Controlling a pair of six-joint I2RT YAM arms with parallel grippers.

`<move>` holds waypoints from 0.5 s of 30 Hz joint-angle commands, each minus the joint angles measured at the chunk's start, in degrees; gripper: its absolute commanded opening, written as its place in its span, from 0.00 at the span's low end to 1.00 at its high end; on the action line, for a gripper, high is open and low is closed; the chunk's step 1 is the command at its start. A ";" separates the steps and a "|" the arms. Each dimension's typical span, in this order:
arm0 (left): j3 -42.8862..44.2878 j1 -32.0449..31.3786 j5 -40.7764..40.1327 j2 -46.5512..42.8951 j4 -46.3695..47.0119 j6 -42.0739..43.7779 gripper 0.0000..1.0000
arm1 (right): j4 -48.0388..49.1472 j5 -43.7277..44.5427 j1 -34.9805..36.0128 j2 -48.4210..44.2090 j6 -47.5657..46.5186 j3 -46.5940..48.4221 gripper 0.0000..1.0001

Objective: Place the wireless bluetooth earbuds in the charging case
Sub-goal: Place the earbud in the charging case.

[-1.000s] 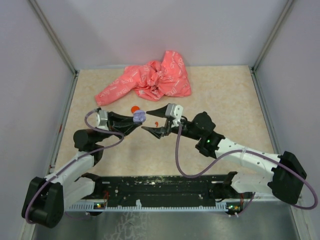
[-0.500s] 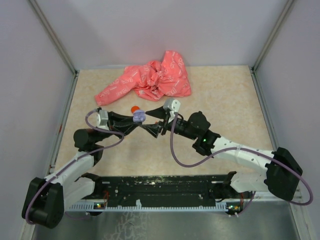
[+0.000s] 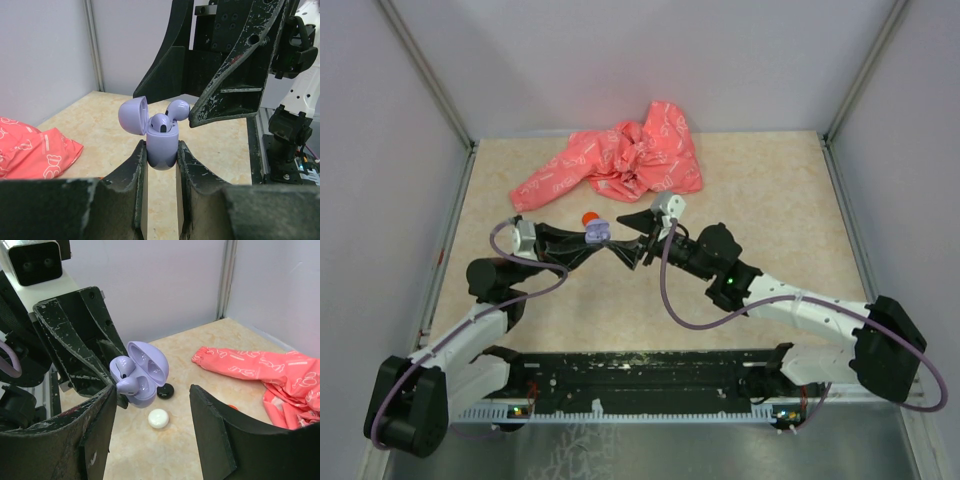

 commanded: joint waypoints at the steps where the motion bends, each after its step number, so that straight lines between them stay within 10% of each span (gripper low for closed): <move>1: 0.02 0.26 1.01 -0.64 2.98 -0.45 0.00 | 0.07 3.27 0.34 -3.16 -1.43 0.79 0.60; 15: 0.09 0.27 5.36 1.63 9.85 -3.84 0.00 | -4.48 -1.99 -3.32 -4.14 -0.82 0.79 0.62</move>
